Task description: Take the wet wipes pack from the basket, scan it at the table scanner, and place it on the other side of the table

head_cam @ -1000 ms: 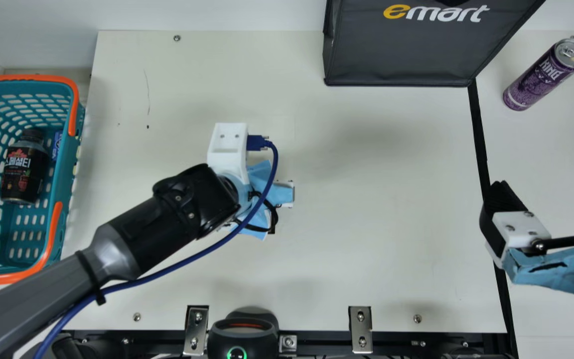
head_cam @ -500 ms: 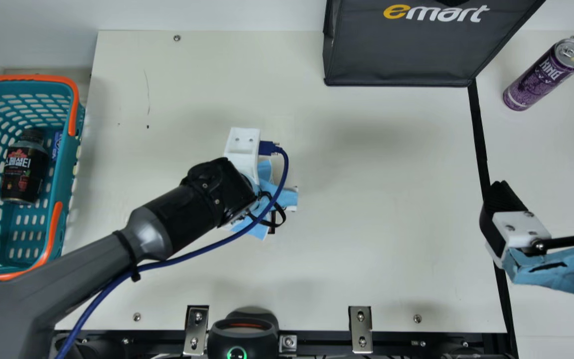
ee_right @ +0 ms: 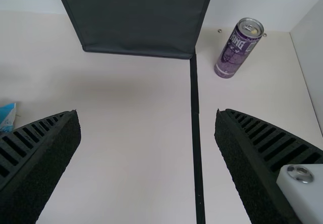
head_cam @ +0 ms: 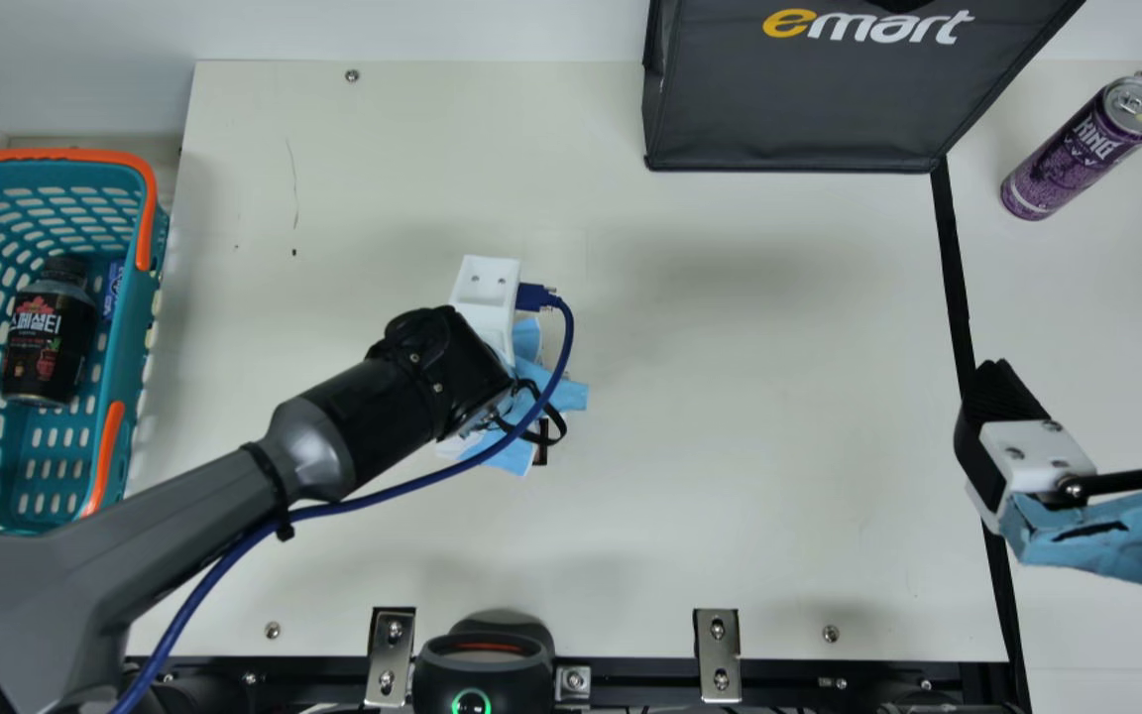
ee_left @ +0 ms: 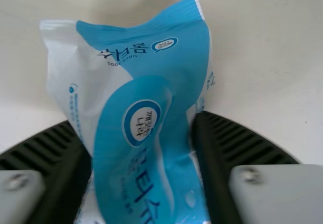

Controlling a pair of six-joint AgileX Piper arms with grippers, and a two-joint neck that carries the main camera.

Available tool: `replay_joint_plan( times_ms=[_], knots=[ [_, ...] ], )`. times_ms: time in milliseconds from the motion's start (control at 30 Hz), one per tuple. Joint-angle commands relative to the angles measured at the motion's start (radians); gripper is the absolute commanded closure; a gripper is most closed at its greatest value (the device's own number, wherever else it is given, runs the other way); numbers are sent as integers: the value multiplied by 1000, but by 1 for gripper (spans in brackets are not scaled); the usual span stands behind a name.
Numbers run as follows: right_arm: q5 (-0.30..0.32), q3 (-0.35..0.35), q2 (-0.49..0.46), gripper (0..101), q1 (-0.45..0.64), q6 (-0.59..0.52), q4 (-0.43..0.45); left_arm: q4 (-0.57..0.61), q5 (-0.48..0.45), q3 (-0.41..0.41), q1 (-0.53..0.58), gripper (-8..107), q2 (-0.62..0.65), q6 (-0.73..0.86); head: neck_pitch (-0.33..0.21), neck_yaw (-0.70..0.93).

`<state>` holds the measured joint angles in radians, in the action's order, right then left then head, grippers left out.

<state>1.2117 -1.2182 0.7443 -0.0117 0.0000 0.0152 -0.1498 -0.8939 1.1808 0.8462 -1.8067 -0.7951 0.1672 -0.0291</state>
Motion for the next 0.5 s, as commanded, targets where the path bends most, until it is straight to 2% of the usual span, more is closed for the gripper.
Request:
replay_joint_plan(
  times_ms=[0,167,467],
  knots=[
    [0,0,0,6,0,0,0,1,0,-1,-3,76,-1,4,-29,2],
    [0,0,0,6,0,0,0,1,2,-3,-10,107,6,10,-29,2],
    [0,0,0,6,0,0,0,4,5,-1,-24,107,36,8,-29,2]
  ],
)
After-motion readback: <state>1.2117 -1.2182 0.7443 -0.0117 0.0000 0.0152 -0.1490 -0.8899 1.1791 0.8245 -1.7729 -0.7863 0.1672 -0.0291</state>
